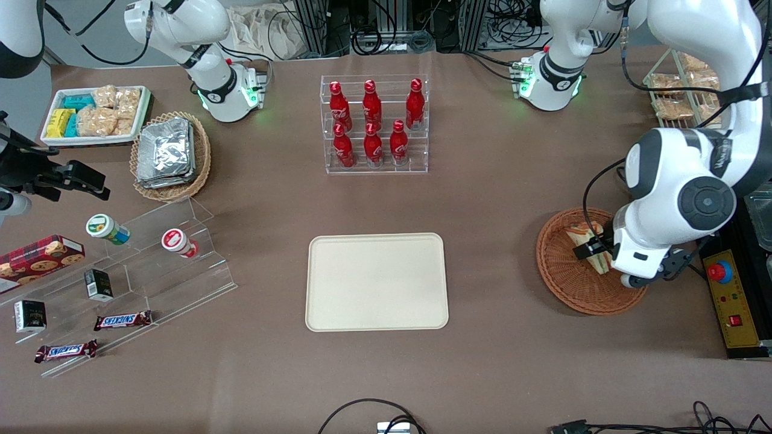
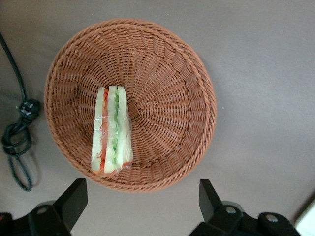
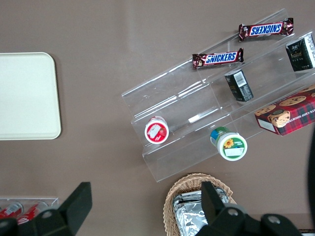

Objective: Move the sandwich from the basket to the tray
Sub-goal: 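Close the left gripper on the sandwich and lift it from the basket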

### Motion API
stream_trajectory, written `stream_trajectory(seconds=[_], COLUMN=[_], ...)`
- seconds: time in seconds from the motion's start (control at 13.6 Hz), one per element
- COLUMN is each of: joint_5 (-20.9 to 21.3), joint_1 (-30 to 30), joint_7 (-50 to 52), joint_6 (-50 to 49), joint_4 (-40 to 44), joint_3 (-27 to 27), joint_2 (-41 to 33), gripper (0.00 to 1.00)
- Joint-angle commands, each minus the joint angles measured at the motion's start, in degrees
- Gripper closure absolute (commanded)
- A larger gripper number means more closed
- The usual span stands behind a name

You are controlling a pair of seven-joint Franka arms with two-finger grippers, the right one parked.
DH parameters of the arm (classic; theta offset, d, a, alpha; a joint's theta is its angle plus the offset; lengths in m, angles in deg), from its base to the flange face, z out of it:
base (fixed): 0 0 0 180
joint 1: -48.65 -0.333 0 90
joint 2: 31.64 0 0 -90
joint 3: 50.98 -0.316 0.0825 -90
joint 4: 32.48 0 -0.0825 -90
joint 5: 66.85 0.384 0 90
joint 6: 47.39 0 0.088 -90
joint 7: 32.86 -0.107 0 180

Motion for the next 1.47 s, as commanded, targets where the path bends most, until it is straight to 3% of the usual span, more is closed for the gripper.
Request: stream_trajectory(seconds=[0.0, 0.29, 0.74, 0.81, 0.88, 0.96, 1.18, 1.4], joint_5=[-0.4, 0.2, -0.8, -2.6, -2.6, -2.6, -2.2, -2.2], joint_1=[-0.5, -4.0, -5.3, -5.3, -5.2, -4.9, -4.8, -4.5], joint_7=[1.7, 1.5, 1.8, 1.8, 1.2, 1.2, -1.2, -4.1], joint_6=[5.9, 18.9, 20.3, 20.4, 19.7, 19.4, 16.0, 1.9], joint_4=[-7.0, -17.3, -19.4, -19.4, -19.0, -18.9, -14.9, -5.2], joint_3=[-0.6, -0.6, -0.5, -0.6, -0.5, -0.3, -0.2, -0.1], joint_2=[-1.5, -1.4, 1.4, 2.0, 1.8, 1.5, 1.5, 1.6], gripper=[0.00, 0.00, 0.00, 0.16, 0.69, 1.00, 1.00, 1.00])
